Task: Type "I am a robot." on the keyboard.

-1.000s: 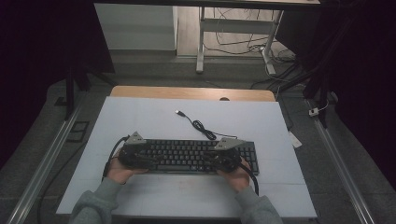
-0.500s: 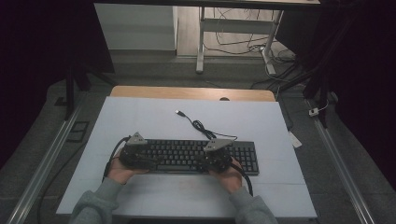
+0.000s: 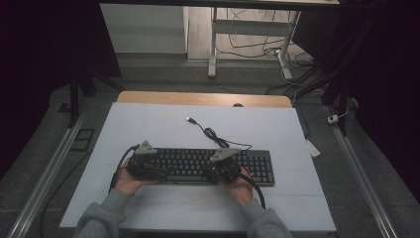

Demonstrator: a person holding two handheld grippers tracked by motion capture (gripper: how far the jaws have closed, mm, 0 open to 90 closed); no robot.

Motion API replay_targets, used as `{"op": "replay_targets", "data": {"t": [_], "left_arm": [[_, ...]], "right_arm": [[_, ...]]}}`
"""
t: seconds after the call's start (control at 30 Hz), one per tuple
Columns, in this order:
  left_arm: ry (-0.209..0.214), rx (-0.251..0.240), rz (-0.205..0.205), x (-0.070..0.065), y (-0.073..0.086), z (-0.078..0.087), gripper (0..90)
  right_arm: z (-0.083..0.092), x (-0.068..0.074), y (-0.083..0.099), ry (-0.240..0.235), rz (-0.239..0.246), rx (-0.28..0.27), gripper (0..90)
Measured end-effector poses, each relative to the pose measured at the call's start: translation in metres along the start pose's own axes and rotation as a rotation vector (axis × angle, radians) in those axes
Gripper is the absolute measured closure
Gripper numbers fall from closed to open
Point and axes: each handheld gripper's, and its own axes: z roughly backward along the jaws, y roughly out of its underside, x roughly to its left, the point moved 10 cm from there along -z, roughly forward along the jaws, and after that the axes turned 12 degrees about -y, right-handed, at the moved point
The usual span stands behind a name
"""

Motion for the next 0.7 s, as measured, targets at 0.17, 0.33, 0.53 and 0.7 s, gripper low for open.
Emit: {"op": "replay_targets", "data": {"t": [0.17, 0.33, 0.53, 0.7], "left_arm": [[0.0, 0.002, -0.002, -0.0003, 0.0002, -0.0003, 21.4], [0.0, 0.004, -0.007, -0.0005, 0.0006, -0.0008, 21.3], [-0.002, 0.005, -0.008, -0.0008, 0.0008, -0.001, 21.2], [-0.001, 0.004, -0.008, -0.0007, 0.0007, -0.0006, 21.2]], "right_arm": [[-0.0013, -0.0015, 0.0012, 0.009, -0.002, 0.007, 89.4], [-0.0037, -0.0026, 0.0026, 0.011, -0.004, 0.012, 89.4], [-0.0053, -0.0032, 0.0048, 0.027, 0.006, 0.03, 89.7], [0.0021, -0.004, -0.0017, 0.021, 0.003, -0.03, 89.6]]}}
